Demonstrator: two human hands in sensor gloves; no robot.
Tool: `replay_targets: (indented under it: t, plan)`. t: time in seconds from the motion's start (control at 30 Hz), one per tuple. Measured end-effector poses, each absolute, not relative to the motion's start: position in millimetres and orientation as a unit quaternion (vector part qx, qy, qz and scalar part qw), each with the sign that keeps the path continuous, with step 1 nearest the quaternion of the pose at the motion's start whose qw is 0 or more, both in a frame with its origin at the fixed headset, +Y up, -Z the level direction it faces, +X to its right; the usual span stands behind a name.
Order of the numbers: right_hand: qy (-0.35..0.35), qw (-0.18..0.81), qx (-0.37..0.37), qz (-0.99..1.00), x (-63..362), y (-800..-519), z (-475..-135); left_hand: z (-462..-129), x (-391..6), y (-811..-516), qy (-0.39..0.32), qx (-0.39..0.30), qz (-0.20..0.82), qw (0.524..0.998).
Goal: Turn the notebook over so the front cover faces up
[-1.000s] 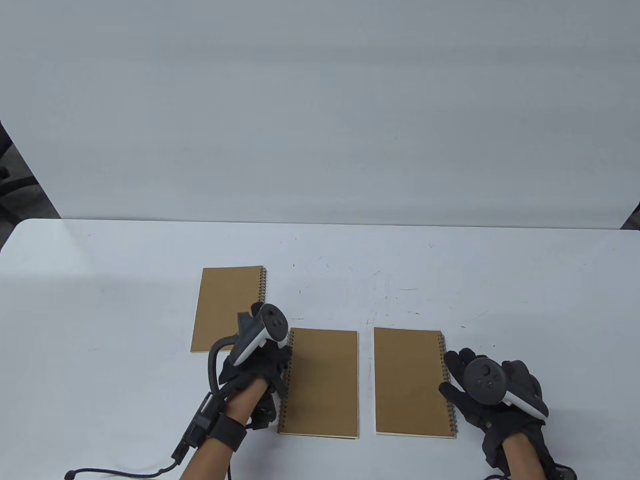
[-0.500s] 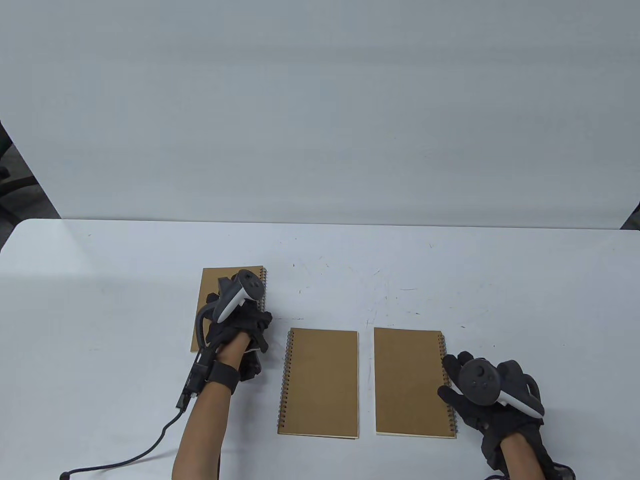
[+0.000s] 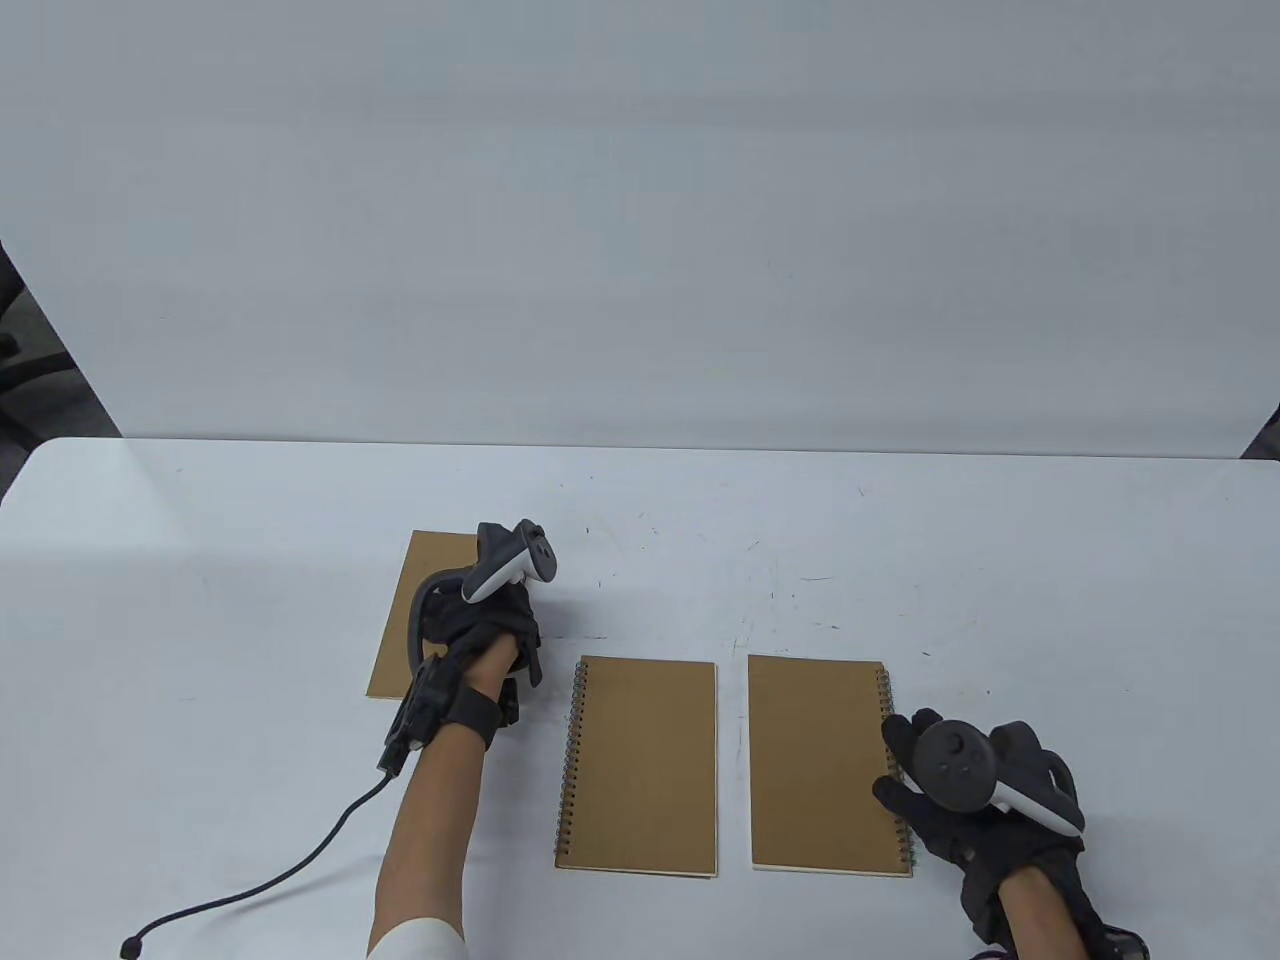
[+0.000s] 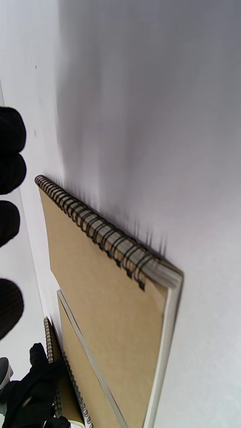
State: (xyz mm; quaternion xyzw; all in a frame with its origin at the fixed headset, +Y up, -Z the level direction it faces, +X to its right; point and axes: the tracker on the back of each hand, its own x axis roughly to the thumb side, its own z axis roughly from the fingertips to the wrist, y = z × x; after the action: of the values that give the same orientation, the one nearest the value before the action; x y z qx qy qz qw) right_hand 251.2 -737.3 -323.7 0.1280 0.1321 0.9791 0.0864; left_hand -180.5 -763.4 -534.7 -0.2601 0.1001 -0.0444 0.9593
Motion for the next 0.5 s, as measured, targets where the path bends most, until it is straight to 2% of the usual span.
replay_targets:
  t: [0.13,0.23,0.37,0.5]
  plan:
    - [0.127,0.093,0.131,0.979,250.9,-735.3,-323.9,-525.9,-188.2,-746.9,0.108,-0.233,-0.003,0.967]
    - [0.125,0.094,0.13,0.979,251.9,-735.0,-324.3,-514.5,-192.4,-726.1,0.103,-0.211,0.0,0.972]
    - [0.12,0.1,0.128,0.979,254.1,-733.8,-324.3,-493.3,-195.2,-689.7,0.101,-0.148,0.007,0.984]
    - [0.11,0.103,0.126,0.981,256.1,-731.0,-323.4,-466.5,-195.5,-656.5,0.088,-0.123,0.087,0.985]
